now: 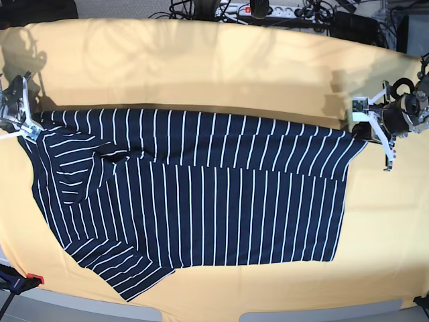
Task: Fold the T-shirt properly
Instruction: 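Regrasp the shirt edge with both grippers and lift it slightly, then pull the held edge with both grippers to stretch the shirt flat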
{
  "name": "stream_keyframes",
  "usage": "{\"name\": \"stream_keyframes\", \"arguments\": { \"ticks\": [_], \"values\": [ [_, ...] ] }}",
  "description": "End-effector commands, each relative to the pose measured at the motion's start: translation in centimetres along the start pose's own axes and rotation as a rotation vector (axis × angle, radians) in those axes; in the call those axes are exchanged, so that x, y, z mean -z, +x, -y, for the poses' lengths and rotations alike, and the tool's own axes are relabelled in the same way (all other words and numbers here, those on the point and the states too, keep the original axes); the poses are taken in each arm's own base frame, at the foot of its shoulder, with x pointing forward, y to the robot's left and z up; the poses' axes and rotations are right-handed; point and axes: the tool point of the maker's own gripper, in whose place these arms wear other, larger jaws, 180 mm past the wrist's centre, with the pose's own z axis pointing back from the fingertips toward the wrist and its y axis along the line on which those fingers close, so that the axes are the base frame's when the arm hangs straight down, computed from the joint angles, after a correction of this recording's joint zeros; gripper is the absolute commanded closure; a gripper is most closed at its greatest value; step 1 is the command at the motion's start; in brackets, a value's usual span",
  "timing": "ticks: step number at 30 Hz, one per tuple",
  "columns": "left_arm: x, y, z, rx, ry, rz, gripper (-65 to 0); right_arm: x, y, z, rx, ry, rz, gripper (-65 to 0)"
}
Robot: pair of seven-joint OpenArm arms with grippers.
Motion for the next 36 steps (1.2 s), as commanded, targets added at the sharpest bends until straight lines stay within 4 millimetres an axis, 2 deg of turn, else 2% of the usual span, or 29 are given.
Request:
{"name": "stream_keyframes", "arguments": {
  "ticks": [1,5,9,15,24,29,32,36],
  "values": [
    [-0.9,-0.6,-0.9,0.029,0.0,-0.025,0.0,-0.8,-0.8,1.5,-0.027,-0.036,-0.035,0.0],
    [-1.6,0.0,0.6,0.048,-0.098,-0.011,0.0,-0.5,-1.8,0.1,-0.056,0.013,-0.078,0.0],
    [-2.9,0.6,1.0,0.057,-0.157,0.007,0.0,-0.6,-2.5,-1.4,-0.054,0.082,-0.106,0.0],
    [-4.7,1.4,1.4,0.07,-0.225,0.026,0.0,-1.6,-3.8,-1.9,-0.072,0.166,-0.158,0.0],
    [-5.1,3.1,1.8,-0.015,-0.246,0.103,0.0,-4.1,-5.2,-4.0,-0.04,0.374,-0.207,0.0],
    [-5.5,3.2,3.9,-0.021,-0.324,0.102,0.0,-4.4,-6.1,-4.8,-0.041,0.412,-0.255,0.0],
    [-5.5,4.2,5.6,-0.024,-0.37,0.129,0.0,-4.6,-6.7,-5.2,-0.066,0.429,-0.278,0.0],
    [-5.5,4.6,5.9,-0.021,-0.378,0.141,0.0,-4.8,-7.0,-4.8,-0.071,0.42,-0.289,0.0]
  ]
}}
